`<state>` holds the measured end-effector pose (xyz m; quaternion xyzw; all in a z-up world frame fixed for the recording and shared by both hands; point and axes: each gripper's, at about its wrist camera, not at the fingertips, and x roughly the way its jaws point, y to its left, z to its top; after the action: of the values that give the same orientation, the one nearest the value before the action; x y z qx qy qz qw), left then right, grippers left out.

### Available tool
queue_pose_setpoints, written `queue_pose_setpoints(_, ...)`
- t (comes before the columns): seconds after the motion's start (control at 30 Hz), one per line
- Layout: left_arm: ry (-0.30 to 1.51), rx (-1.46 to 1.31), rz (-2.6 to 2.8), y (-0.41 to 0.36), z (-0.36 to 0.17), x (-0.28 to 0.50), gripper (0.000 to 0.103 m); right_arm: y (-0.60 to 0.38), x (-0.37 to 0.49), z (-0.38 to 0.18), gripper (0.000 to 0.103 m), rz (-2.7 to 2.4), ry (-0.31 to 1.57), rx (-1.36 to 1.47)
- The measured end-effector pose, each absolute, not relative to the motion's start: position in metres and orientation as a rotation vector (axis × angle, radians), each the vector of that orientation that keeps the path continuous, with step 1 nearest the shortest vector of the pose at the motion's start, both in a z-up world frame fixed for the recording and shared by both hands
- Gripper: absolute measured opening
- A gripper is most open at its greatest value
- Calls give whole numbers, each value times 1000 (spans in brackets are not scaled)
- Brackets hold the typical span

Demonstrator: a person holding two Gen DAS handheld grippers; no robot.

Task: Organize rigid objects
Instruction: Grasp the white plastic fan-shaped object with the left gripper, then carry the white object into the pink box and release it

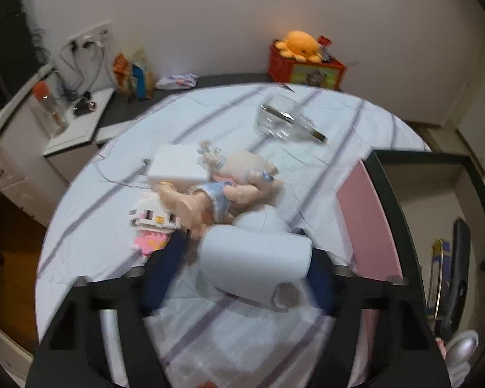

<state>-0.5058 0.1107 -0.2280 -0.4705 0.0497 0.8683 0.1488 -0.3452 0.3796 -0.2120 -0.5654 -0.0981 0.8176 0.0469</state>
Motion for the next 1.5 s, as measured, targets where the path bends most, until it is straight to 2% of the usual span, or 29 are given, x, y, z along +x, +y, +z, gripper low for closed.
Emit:
queue_pose_setpoints(0.17,163,-1363,2451,109,-230,-492,44,380,-347,-212,15,2500,-292,-1724)
queue_pose_setpoints(0.27,136,-1357,2421,105,-226,-482,43,379,-346,-212,15,2497,-290,-1723)
queue_pose_setpoints(1.07,173,-1243,2413,93,-176,-413,43,382,-333,-206,14,2511,-240,-1752)
queue_pose_setpoints(1.37,169,-1145,2390,119,-144,-399,43,380,-330,-205,15,2521,-228,-1749)
queue_pose_setpoints(1.5,229,-1118,2379,149,-139,-400,45,378,-327,-206,15,2527,-235,-1745)
